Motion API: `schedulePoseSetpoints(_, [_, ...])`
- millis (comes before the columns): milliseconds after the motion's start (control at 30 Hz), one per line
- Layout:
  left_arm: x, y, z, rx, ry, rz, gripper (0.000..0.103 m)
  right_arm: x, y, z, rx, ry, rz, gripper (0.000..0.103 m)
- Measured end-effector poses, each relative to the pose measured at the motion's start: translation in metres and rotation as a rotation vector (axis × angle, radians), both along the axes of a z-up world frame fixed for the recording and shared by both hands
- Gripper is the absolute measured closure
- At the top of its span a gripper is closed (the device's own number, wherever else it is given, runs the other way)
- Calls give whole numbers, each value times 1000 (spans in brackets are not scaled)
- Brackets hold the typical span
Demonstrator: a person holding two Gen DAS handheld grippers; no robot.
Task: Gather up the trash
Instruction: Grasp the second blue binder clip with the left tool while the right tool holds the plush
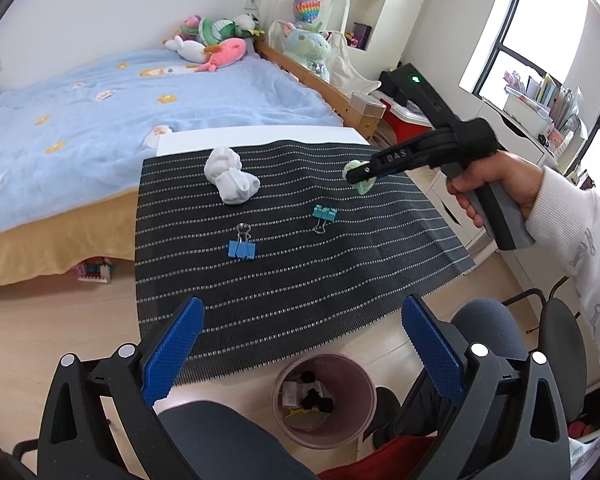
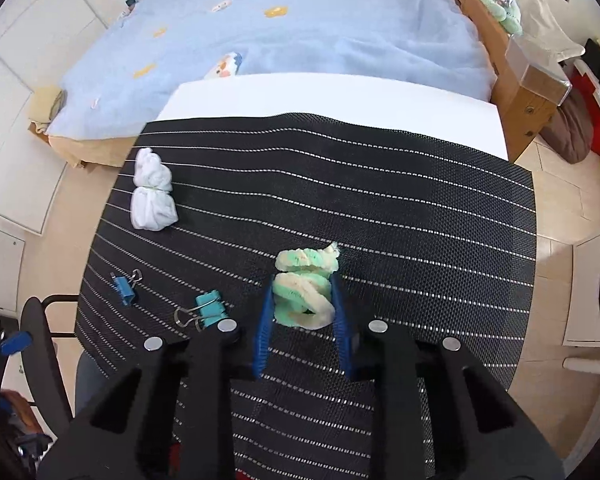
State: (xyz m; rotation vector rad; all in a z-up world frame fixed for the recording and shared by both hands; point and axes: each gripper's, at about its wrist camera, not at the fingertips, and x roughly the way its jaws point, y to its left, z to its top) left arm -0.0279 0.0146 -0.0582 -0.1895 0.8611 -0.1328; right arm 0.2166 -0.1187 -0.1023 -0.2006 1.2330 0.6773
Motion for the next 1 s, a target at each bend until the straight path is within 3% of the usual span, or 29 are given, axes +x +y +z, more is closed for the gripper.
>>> schedulePoseSetpoints(167, [14, 2, 3, 39, -13, -9, 8, -13, -8, 12, 34, -18, -2, 76])
schedulePoseSetpoints(467, [49, 11, -3, 71, 40, -37, 8, -30, -18, 31, 64, -52, 10, 76])
schedulePoseSetpoints(1000, [108, 24, -59, 136, 212, -48, 9, -38, -28, 34, 70, -57, 6, 76])
